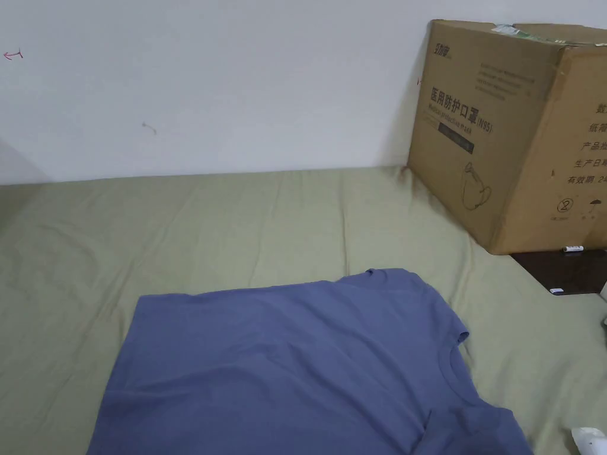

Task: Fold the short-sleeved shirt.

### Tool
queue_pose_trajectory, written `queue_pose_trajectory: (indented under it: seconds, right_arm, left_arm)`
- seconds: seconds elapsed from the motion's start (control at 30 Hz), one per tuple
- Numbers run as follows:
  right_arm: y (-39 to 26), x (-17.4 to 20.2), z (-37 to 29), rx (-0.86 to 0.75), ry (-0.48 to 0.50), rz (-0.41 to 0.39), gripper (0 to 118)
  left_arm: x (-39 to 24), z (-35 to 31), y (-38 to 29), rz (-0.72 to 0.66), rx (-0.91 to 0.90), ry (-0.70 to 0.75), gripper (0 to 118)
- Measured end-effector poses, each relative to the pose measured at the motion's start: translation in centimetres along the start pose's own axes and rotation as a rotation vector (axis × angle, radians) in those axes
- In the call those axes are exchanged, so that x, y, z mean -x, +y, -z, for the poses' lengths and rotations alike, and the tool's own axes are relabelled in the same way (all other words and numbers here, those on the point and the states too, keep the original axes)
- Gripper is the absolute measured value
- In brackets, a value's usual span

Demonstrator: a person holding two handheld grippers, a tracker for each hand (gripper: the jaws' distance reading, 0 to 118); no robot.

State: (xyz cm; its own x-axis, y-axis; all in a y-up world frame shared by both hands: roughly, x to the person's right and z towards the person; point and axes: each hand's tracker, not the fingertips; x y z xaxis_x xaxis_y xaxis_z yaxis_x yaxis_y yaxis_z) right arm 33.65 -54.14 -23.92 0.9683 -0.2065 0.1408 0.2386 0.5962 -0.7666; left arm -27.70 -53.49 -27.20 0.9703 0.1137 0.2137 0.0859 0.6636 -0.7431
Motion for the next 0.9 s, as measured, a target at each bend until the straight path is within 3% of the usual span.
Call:
queue_pose_trajectory:
  seconds: [0.03,0.07,0.17,0.3,0.33,0.37,0.4,0.43,0.53,0.73,0.77,0.8,0.83,0.87,0.9]
  right_arm:
    - [-0.4,0.1,-1.2,-0.041,0.021,0.024,112]
    - [-0.6,-0.1,-2.7,-0.102,0.040,0.066,117]
    - [0.2,2.2,-5.5,-0.163,0.062,0.057,117]
    - [0.1,5.5,-9.5,-0.380,0.201,0.062,112]
    - [0.1,6.5,-10.4,-0.444,0.217,0.054,99]
    - [0.1,7.4,-11.2,-0.489,0.210,0.040,46]
    - [0.5,8.2,-11.4,-0.493,0.184,0.029,2]
    - [0.7,8.7,-11.8,-0.496,0.165,0.023,0]
    - [2.3,9.4,-12.3,-0.458,0.278,0.032,0]
    - [2.7,10.9,-12.2,-0.434,0.238,-0.028,0]
    - [2.6,11.1,-12.0,-0.416,0.239,-0.030,0]
    - [2.6,11.2,-11.9,-0.397,0.246,-0.030,0]
    - [2.5,11.0,-11.7,-0.386,0.256,-0.025,0]
    - [2.4,11.0,-11.7,-0.381,0.255,-0.025,0]
    - [2.4,11.1,-11.6,-0.371,0.252,-0.025,0]
  left_arm:
    - [-0.2,-0.8,0.0,-0.003,-0.014,-0.005,115]
    - [-0.3,-2.8,0.1,-0.014,-0.112,-0.030,114]
    - [-2.6,-6.4,1.1,-0.084,-0.165,-0.042,112]
    - [-4.2,-10.1,1.4,-0.111,-0.324,-0.038,108]
    - [-4.9,-11.4,1.3,-0.113,-0.399,-0.018,95]
    - [-5.6,-12.4,1.3,-0.112,-0.449,0.003,54]
    - [-6.0,-12.6,1.5,-0.119,-0.472,0.028,12]
    - [-6.3,-12.9,1.7,-0.132,-0.468,0.063,0]
    - [-3.9,-12.0,4.0,-0.186,-0.325,-0.054,0]
    - [0.8,-3.2,6.3,-0.201,0.193,-0.169,0]
    - [1.1,-1.8,6.0,-0.190,0.210,-0.124,13]
    - [1.0,-0.9,5.8,-0.154,0.205,-0.098,42]
    - [1.3,0.2,5.7,-0.124,0.219,-0.076,84]
    - [1.5,1.3,5.6,-0.105,0.240,-0.042,117]
    - [1.8,2.2,5.5,-0.082,0.254,-0.024,118]
